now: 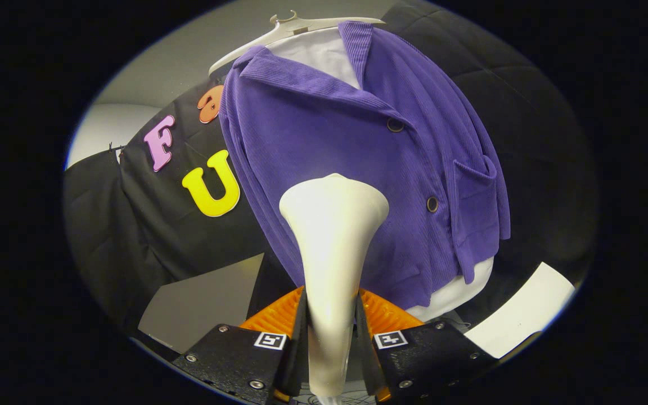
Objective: Iron the clothes twice with a garment steamer, once on the left side and once on the right side.
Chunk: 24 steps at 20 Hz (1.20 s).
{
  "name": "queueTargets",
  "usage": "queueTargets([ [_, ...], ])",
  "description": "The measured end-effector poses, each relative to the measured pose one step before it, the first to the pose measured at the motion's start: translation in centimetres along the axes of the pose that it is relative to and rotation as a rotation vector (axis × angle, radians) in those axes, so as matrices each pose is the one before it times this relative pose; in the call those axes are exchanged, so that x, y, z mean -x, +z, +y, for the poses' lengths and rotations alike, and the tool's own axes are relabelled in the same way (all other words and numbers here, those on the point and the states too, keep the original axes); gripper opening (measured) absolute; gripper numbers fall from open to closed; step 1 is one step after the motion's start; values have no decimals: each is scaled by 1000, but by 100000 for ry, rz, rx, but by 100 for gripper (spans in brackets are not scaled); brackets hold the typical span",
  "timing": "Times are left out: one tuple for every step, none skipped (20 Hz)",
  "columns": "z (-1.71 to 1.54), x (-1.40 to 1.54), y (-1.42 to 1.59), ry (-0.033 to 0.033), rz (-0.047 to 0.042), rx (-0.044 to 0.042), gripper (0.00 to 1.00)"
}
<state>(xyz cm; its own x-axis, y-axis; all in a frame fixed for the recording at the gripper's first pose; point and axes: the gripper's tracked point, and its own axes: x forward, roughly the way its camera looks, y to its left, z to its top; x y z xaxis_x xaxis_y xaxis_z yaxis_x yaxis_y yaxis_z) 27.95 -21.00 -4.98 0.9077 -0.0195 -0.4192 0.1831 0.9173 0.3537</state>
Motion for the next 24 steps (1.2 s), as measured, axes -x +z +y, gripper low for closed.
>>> queueTargets([
  [-276,-88,-853,-565,1449,-223,42],
  [-416,10,-900,-414,1623,-399,42],
  [-374,-157,-794,-412,1458,-591,42],
  [-188,-216,-745,-443,1452,-577,42],
  [-125,-177,-818,-403,1356,-338,42],
  [-209,-196,-772,-269,1564,-465,42],
  [-285,-246,-850,-307,1425,-602,42],
  [-374,-280,-673,-450,1269,-212,42],
  [-265,-244,-692,-675,1012,-126,42],
  [-341,-291,-704,-529,1300,-92,42],
  [-307,-244,-656,-532,1367,-458,42],
  [-331,-277,-805,-762,1548,-581,42],
  [-411,-316,-656,-648,1216,-446,42],
  [-382,-142,-638,-488,915,-288,42],
  [-272,-152,-638,-433,1159,-260,42],
  [-254,-169,-783,-213,998,-495,42],
  [-61,-60,-523,300,331,-739,42],
  [10,123,-328,730,231,-772,42],
  [20,70,-637,367,521,-451,42],
  [-33,194,-377,89,553,231,42],
  [-52,313,-444,158,455,279,42],
  [120,390,-77,455,-189,28,42],
  [192,512,67,811,-279,-77,42],
  [423,845,289,1081,-1213,-653,42],
])
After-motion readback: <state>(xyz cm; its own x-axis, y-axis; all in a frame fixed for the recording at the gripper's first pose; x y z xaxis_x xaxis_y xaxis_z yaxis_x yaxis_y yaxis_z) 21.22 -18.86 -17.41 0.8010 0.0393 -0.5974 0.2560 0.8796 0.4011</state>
